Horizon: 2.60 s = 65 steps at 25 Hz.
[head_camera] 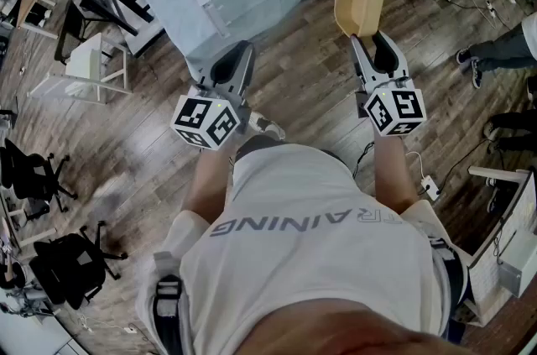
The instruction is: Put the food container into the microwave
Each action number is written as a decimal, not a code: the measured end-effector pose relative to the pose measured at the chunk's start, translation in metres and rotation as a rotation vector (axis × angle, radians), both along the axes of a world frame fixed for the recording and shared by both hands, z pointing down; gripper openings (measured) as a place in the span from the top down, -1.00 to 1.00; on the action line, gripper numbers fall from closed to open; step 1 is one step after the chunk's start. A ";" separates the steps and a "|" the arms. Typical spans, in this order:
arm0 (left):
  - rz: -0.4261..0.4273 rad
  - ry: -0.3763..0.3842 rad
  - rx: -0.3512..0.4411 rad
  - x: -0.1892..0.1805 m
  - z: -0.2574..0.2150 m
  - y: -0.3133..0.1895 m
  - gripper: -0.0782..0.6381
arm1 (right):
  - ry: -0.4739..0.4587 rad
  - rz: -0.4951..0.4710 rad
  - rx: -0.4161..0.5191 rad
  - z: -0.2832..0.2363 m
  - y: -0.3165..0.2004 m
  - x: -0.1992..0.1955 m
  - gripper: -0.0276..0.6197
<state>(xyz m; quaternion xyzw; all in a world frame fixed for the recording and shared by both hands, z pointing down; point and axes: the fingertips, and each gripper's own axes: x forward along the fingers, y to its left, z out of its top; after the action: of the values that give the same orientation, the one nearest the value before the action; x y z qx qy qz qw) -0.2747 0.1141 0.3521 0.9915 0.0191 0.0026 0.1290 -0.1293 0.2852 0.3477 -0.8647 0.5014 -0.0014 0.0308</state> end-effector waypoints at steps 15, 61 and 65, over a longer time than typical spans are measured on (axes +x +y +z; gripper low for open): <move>-0.005 -0.002 -0.029 -0.009 0.001 0.009 0.61 | -0.003 -0.008 0.009 -0.001 0.008 -0.010 0.27; 0.075 -0.031 -0.064 0.251 0.010 -0.109 0.61 | -0.109 0.044 0.009 0.005 -0.088 0.218 0.27; 0.075 -0.022 -0.072 0.270 0.010 -0.126 0.61 | -0.087 0.029 -0.006 0.003 -0.107 0.231 0.27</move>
<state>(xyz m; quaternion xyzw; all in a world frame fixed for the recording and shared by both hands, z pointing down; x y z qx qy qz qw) -0.0050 -0.0121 0.3620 0.9847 0.0551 0.0175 0.1644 0.1015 0.1786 0.3506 -0.8711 0.4869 -0.0403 0.0499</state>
